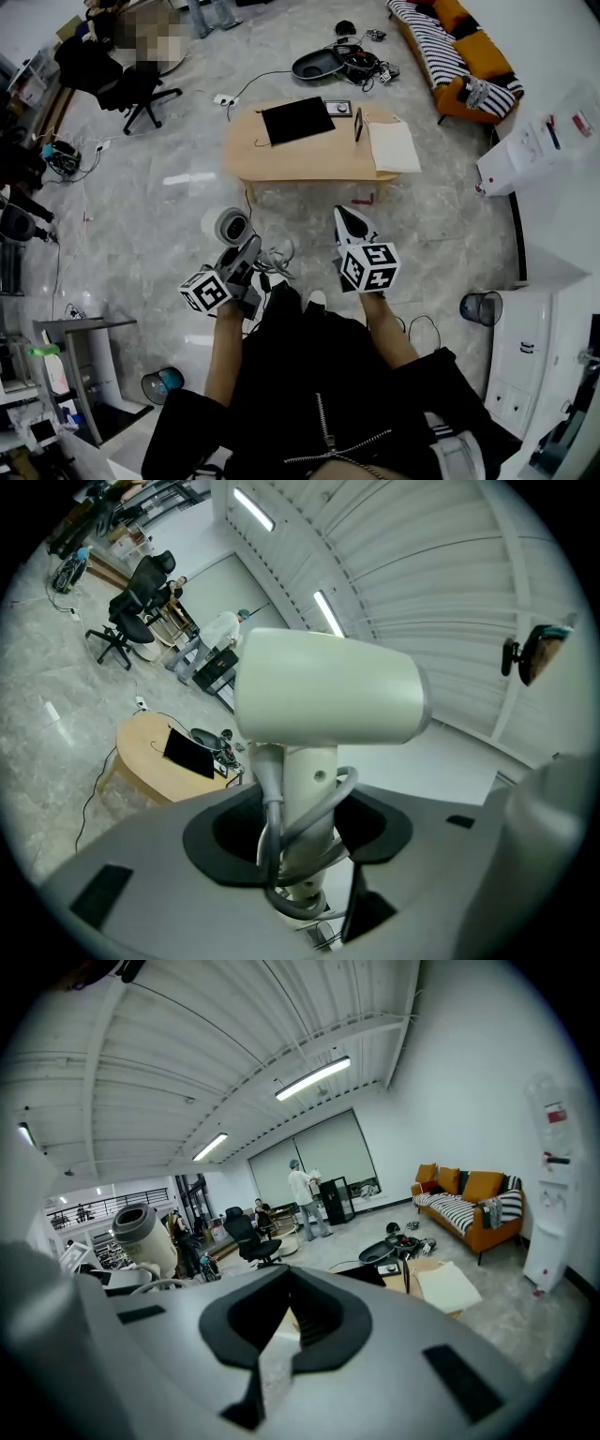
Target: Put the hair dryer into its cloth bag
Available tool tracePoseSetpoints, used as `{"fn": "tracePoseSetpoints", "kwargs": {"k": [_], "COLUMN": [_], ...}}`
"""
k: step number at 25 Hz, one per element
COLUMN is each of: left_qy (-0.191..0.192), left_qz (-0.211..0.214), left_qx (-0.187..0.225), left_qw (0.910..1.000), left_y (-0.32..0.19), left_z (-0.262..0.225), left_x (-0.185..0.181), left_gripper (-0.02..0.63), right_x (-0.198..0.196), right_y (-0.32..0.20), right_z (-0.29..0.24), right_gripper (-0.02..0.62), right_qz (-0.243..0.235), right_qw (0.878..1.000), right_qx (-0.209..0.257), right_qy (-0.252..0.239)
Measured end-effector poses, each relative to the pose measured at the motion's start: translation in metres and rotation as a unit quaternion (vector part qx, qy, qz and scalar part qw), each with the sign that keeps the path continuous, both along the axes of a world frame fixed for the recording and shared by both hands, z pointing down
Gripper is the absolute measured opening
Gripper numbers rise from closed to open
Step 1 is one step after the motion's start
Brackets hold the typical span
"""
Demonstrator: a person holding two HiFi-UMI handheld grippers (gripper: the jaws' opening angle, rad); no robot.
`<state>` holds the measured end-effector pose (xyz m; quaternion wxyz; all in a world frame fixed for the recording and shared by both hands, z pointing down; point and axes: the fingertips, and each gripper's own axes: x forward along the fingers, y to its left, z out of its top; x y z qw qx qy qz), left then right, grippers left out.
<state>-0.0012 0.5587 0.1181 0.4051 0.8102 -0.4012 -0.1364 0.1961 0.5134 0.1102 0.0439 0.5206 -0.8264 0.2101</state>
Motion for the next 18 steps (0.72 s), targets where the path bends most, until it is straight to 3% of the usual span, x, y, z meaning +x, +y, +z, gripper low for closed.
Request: {"fn": "tracePoseSetpoints", "kwargs": {"k": [11, 18], "left_qy": [0.000, 0.005], "left_qz": [0.009, 0.015], "left_qx": [-0.010, -0.013], "left_qw": [0.9999, 0.9998], "left_y": [-0.006, -0.040], "left_z": [0.008, 0.011], "left_x": [0.002, -0.008], "left_gripper": [0.222, 0.222], "right_x": [-0.002, -0.008], "right_y": [-0.005, -0.032], "right_z": [0.013, 0.018], "right_gripper": [0.011, 0.011], "right_qz": [0.007, 0.016], "right_qw": [1.000, 0.999], "right_qx": [-0.017, -0.027], "right_qy": [-0.009, -0.009]}}
